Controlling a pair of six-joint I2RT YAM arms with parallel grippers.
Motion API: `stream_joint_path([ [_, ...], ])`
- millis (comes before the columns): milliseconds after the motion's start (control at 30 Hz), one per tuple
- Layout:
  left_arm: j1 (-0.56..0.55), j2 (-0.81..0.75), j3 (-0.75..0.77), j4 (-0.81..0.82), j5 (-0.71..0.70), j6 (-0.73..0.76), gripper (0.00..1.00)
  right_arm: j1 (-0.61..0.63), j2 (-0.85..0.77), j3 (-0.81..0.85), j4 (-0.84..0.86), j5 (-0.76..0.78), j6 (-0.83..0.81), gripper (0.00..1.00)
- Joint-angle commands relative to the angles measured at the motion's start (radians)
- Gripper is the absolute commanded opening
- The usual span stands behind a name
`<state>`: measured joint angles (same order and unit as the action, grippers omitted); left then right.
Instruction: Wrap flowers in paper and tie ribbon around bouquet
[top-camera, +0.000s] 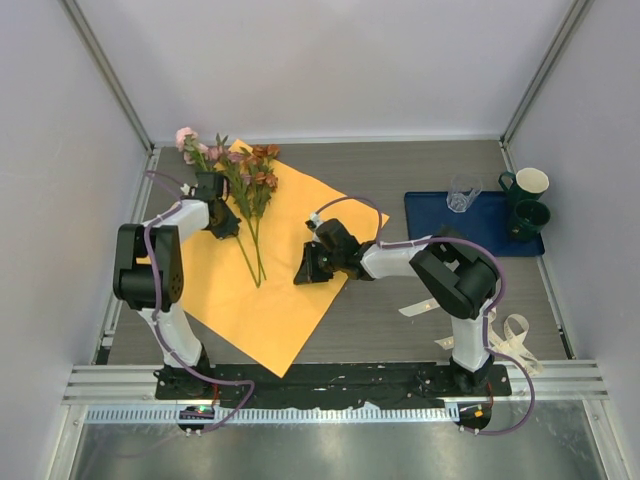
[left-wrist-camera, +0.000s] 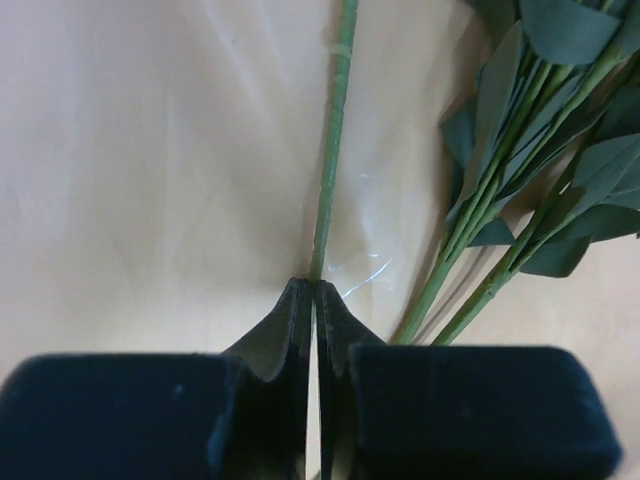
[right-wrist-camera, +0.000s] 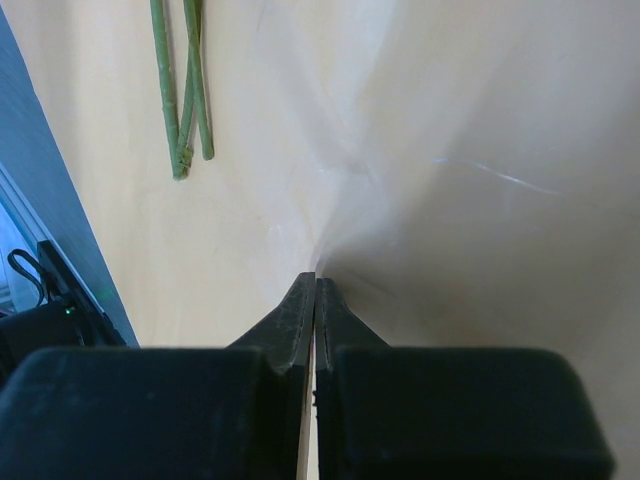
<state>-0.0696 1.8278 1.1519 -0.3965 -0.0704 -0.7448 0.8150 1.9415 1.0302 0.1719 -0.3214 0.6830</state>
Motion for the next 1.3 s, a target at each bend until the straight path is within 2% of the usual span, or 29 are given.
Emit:
stream_joint_path([
  [0,0.001,0.016,0.063,0.051,-0.031,0.051,0.05,0.003,-0.004,-0.016,0.017,-0.005,-0.002,0.0],
  [33,0.001,0.019,0.078,0.051,-0.028,0.074,0.0,0.003,-0.001,-0.016,0.015,-0.007,-0.002,0.0],
  [300,-0.004,0.048,0.114,0.061,-0.014,0.223,0.0,0.003,0.013,-0.012,0.018,-0.01,0.0,0.0],
  [533,-0.048,0.03,0.092,0.058,-0.071,0.38,0.0,0.003,0.024,0.001,0.006,-0.015,-0.007,0.0],
  [800,-0.061,0.047,0.111,0.042,-0.097,0.438,0.01,0.003,0.024,0.001,0.002,-0.013,-0.013,0.0],
  [900,-0.062,0.05,0.144,-0.014,-0.13,0.452,0.05,0.001,0.013,-0.002,-0.017,0.01,-0.023,0.0],
  [967,-0.061,0.045,0.172,-0.063,-0.146,0.453,0.13,0.001,0.007,-0.001,-0.038,0.021,-0.04,0.0],
  [1033,-0.061,0.036,0.187,-0.111,-0.157,0.449,0.25,0.0,0.013,0.004,-0.064,0.036,-0.059,0.0],
  [1133,-0.062,-0.011,0.21,-0.171,-0.149,0.414,0.36,-0.002,0.016,0.014,-0.092,0.053,-0.077,0.0],
  [1233,-0.078,-0.091,0.171,-0.153,-0.005,0.346,0.38,-0.005,0.014,0.011,-0.097,0.058,-0.079,0.0],
  [1267,-0.096,-0.105,0.146,-0.144,0.082,0.314,0.38,-0.004,0.016,0.01,-0.095,0.058,-0.077,0.0],
])
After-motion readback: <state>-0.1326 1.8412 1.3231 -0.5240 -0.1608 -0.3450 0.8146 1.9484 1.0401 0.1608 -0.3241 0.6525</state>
